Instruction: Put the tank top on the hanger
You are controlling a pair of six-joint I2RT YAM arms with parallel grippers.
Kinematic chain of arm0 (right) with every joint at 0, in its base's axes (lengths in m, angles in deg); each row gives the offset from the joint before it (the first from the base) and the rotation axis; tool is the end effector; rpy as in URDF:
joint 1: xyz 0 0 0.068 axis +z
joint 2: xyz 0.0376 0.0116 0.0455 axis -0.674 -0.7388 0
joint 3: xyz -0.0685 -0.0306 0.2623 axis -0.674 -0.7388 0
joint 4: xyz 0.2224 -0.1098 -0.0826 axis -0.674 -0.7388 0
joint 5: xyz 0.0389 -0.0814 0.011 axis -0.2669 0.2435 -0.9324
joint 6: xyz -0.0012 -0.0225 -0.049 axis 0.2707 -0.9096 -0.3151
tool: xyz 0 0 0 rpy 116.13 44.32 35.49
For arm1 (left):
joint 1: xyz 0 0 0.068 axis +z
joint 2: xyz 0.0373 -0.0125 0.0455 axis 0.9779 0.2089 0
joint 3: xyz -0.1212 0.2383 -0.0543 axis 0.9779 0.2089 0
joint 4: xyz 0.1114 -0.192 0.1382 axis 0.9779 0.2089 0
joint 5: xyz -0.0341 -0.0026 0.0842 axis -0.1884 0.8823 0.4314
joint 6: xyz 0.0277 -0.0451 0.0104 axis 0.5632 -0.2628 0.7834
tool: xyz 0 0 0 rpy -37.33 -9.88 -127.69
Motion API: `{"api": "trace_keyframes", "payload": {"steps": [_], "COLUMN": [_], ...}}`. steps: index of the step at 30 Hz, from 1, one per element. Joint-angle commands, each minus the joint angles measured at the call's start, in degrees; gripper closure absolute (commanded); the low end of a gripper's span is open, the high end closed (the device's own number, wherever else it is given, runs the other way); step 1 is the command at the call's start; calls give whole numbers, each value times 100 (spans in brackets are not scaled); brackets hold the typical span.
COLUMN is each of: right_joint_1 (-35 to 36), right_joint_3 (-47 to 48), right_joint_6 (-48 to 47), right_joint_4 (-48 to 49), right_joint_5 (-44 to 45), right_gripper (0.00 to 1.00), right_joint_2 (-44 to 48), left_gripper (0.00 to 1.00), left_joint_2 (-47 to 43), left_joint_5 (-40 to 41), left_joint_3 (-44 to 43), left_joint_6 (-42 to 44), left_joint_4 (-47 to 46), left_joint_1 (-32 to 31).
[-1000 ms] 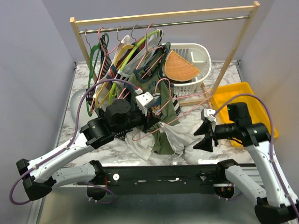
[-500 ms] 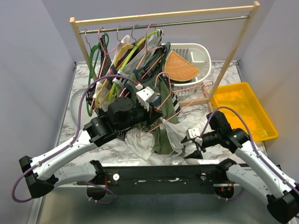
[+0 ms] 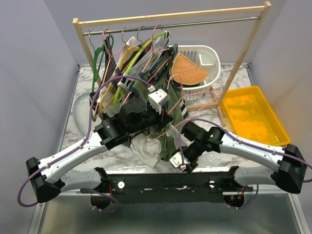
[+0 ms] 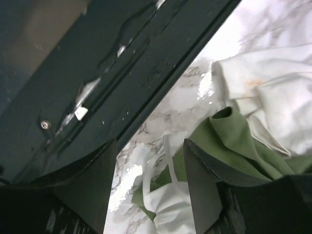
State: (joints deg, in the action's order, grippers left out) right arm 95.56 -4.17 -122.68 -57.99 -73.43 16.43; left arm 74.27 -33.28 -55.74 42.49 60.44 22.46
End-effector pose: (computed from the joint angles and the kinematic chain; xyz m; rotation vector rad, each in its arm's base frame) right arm 0.1039 0.1801 0.2349 -2.2836 1.0168 0.9280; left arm 0.1386 -0.2053 0.3839 0.6722 1.8106 -0.9367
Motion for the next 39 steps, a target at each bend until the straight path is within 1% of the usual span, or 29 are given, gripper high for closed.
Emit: {"api": "trace_keyframes", "payload": {"steps": [1,2,4,5,7,9,10,12,13,14,17,20,21,22,23,24,25,26,28,29,30,31,32,33,35,36,39], "right_joint_1": [736,806,956,1000,1062,1140,1167,1220,1220,1229,1220,1045,792,650,510,212,44,-114,-641,-852,-1228,-1423,-1625,-2010,-2364,-2679,-3103], "right_joint_3": [333,359,403,412,386,281,254,210,219,219,193,201,236,298,350,386,421,499,579,614,615,580,536,379,246,211,306], "right_joint_6": [-115,-80,-36,-18,-9,-36,-44,-10,52,78,157,228,237,228,219,211,202,210,271,281,281,316,420,561,912,1018,1431], "right_joint_4": [83,136,198,233,304,339,400,418,410,401,296,-46,-161,-449,-608,-767,-1055,-1180,-1470,-1541,-1611,-1595,-1490,-1341,-945,-840,-602], "right_joint_5": [1712,2105,2459,2774,2978,3189,3260,3348,3314,3226,3059,2770,2368,2146,1935,1524,1311,1135,704,581,449,413,395,430,457,457,500], "right_gripper": [38,39,42,42,44,48,58,74,94,99,100,100,100,99,100,100,100,100,99,100,100,99,100,99,100,100,100], "right_joint_2": [-764,-862,-1090,-1117,-1161,-1240,-1267,-1328,-1329,-1285,-960,-337,-144,267,454,647,1067,1254,1667,2077,2282,2484,2938,3134,3513,3767,3988], "left_gripper": [100,100,100,100,100,100,100,100,100,100,100,100,100,100,100,100,100,100,100,100,100,100,100,100,100,100,100], "left_joint_2": [-8,-16,-25,-43,-87,-113,-122,-139,-166,-175,-288,-455,-560,-614,-675,-771,-816,-860,-974,-1009,-1079,-1115,-1159,-1237,-1326,-1387,-1519], "left_joint_5": [-75,-84,-84,-93,-84,-67,-67,-67,-49,-49,30,117,118,135,153,153,136,127,74,48,-31,-75,-128,-189,-409,-470,-682], "left_joint_3": [-197,-197,-197,-197,-171,-153,-145,-118,-92,-66,40,172,189,268,303,339,391,418,488,514,532,584,620,655,769,804,875], "left_joint_6": [-52,-61,-35,-26,9,9,27,18,10,18,36,97,123,141,150,159,168,185,229,255,282,308,352,387,414,422,484], "left_joint_4": [-140,-140,-123,-114,-114,-114,-114,-122,-114,-114,-70,27,96,132,158,202,229,246,291,317,343,352,352,317,282,264,290], "left_joint_1": [20,20,20,20,20,20,20,20,20,20,20,29,29,29,38,38,46,46,55,55,55,64,64,64,64,64,73]}}
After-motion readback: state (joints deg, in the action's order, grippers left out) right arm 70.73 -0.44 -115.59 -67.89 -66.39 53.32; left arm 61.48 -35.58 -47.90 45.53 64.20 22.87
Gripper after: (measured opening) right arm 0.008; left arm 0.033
